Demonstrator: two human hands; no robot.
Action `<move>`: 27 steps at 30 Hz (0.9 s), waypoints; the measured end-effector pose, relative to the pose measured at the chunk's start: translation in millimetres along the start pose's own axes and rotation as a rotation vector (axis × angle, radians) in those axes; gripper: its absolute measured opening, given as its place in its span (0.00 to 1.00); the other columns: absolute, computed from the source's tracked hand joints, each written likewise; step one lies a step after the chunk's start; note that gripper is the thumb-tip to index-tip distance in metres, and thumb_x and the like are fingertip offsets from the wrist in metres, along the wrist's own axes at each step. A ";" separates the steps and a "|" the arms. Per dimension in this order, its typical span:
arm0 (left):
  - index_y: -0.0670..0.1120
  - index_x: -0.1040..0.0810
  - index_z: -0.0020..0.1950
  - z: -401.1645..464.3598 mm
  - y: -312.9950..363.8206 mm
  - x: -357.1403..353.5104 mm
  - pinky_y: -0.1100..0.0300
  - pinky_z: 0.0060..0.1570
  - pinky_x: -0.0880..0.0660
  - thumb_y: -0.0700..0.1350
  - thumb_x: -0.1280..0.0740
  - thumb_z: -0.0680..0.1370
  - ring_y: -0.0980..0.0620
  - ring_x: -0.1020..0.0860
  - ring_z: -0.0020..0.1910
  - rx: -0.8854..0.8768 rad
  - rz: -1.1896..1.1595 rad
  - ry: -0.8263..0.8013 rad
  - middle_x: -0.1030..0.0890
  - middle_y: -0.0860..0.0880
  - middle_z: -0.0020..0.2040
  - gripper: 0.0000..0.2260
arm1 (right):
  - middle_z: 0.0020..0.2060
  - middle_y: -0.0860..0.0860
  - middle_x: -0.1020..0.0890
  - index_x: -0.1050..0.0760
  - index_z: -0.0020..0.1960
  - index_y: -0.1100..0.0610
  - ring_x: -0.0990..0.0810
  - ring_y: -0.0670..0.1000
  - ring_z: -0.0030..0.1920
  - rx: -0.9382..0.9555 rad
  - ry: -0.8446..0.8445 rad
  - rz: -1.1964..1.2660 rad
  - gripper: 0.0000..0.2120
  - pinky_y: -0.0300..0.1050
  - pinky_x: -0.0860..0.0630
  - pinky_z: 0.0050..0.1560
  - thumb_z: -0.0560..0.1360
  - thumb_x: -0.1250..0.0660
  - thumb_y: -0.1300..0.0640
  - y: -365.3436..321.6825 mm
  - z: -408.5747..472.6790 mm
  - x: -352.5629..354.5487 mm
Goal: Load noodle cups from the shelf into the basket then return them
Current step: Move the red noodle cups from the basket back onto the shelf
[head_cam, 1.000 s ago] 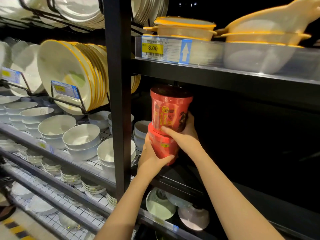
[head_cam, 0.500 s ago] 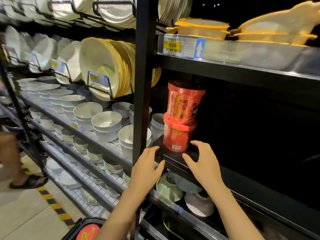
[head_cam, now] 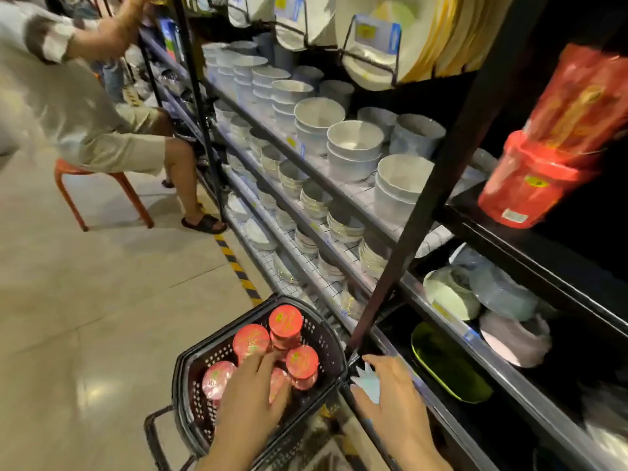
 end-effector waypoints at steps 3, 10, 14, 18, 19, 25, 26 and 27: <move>0.46 0.21 0.53 -36.7 -36.7 -15.7 0.61 0.34 0.23 0.57 0.43 0.69 0.48 0.19 0.37 0.181 -0.027 -0.083 0.19 0.48 0.44 0.21 | 0.67 0.45 0.33 0.38 0.70 0.47 0.33 0.47 0.68 0.005 -0.171 -0.032 0.24 0.39 0.36 0.63 0.77 0.39 0.43 -1.7 -6.8 -51.7; 0.45 0.21 0.53 -66.3 -87.0 -57.1 0.57 0.36 0.21 0.57 0.43 0.69 0.46 0.19 0.39 0.506 -0.053 -0.160 0.19 0.48 0.43 0.22 | 0.63 0.47 0.29 0.36 0.68 0.46 0.29 0.49 0.65 0.011 -0.410 -0.098 0.24 0.38 0.36 0.66 0.73 0.38 0.44 0.6 18.1 -113.7; 0.41 0.21 0.56 -51.1 -111.1 -84.8 0.52 0.41 0.21 0.53 0.37 0.70 0.41 0.20 0.43 0.694 -0.117 -0.158 0.19 0.44 0.46 0.21 | 0.60 0.46 0.26 0.35 0.65 0.44 0.25 0.50 0.60 0.104 -0.430 -0.192 0.24 0.38 0.29 0.56 0.72 0.33 0.46 6.6 69.6 -132.9; 0.41 0.25 0.61 -12.6 -132.6 -111.4 0.52 0.48 0.24 0.53 0.35 0.73 0.41 0.22 0.50 0.832 -0.202 -0.062 0.21 0.42 0.52 0.21 | 0.68 0.48 0.34 0.39 0.72 0.51 0.35 0.48 0.69 0.133 -0.548 -0.183 0.25 0.39 0.35 0.66 0.77 0.37 0.46 15.7 141.6 -167.9; 0.40 0.26 0.63 -0.1 -139.6 -120.1 0.52 0.52 0.26 0.58 0.40 0.72 0.41 0.23 0.54 0.865 -0.231 -0.045 0.22 0.42 0.55 0.27 | 0.68 0.48 0.34 0.40 0.72 0.51 0.35 0.48 0.69 0.140 -0.561 -0.193 0.26 0.39 0.36 0.67 0.78 0.38 0.46 16.2 156.1 -178.4; 0.41 0.30 0.66 71.8 -197.6 -194.4 0.56 0.61 0.36 0.51 0.37 0.75 0.43 0.30 0.63 0.960 -0.384 -0.009 0.27 0.42 0.62 0.23 | 0.67 0.53 0.32 0.36 0.70 0.55 0.34 0.54 0.68 0.103 -0.592 -0.207 0.27 0.46 0.33 0.65 0.75 0.33 0.49 31.0 236.0 -257.6; 0.40 0.30 0.66 79.2 -210.2 -210.6 0.55 0.62 0.36 0.52 0.38 0.74 0.43 0.30 0.63 0.964 -0.400 -0.016 0.28 0.41 0.62 0.24 | 0.67 0.53 0.32 0.36 0.70 0.55 0.34 0.54 0.68 0.086 -0.597 -0.198 0.28 0.47 0.32 0.64 0.74 0.32 0.49 34.9 247.9 -271.8; 0.39 0.30 0.67 84.9 -222.2 -226.2 0.54 0.62 0.35 0.53 0.38 0.73 0.41 0.30 0.63 0.970 -0.414 -0.024 0.28 0.40 0.63 0.26 | 0.67 0.53 0.32 0.36 0.70 0.55 0.33 0.55 0.67 0.076 -0.597 -0.196 0.29 0.49 0.31 0.63 0.73 0.31 0.49 39.7 259.9 -286.2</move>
Point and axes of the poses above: each hand's wrist, its own z-axis towards the middle knuckle, its own x-axis out of the back of the hand, y = z × x, the point moved 5 cm from there along z, towards the middle knuckle
